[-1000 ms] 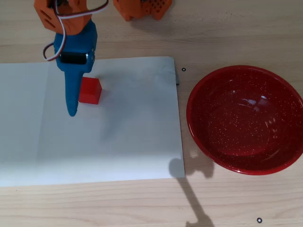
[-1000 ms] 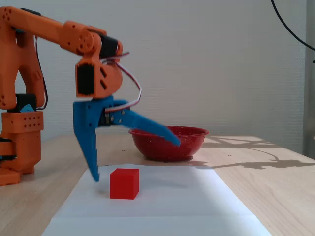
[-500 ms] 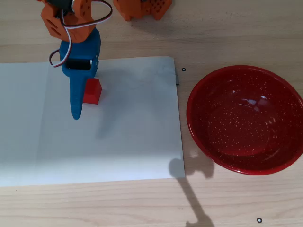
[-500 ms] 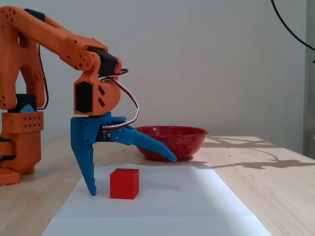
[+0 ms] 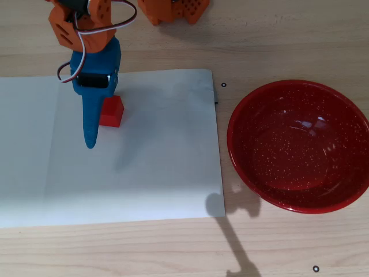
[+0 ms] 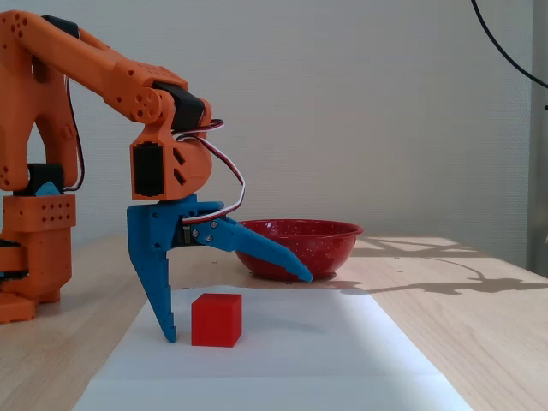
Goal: Grasp the red cube and put it in the red bowl
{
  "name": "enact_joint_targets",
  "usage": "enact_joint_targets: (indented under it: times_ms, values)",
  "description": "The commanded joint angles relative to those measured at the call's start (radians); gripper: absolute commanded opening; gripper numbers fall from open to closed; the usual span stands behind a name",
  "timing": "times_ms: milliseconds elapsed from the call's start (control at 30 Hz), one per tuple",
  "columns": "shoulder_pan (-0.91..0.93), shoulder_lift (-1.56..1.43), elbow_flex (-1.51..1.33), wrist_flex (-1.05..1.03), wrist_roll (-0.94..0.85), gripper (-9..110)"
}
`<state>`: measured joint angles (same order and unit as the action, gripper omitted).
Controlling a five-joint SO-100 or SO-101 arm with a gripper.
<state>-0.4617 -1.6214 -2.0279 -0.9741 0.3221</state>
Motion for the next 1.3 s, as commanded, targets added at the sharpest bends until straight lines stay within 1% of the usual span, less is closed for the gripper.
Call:
enact_joint_targets:
  times_ms: [0,367,800,900,967,1000,1100,1267]
  values:
    - [0.025,-0.011,0.057,-0.008,-0.009,65]
    - [0.023,-0.014,0.078,-0.041,-0.011,44]
    - [0.031,-0.041,0.066,-0.048,-0.021,24]
    - [0.031,-0.043,0.067,-0.041,-0.021,14]
    - [0.029,-0.043,0.072,-0.04,-0.025,2]
    - [0.028,-0.043,0.078,-0.046,-0.028,0]
    - [0.028,-0.051,0.14,-0.12,-0.04,0]
    - [0.054,-0.063,0.397,-0.394,-0.083,0]
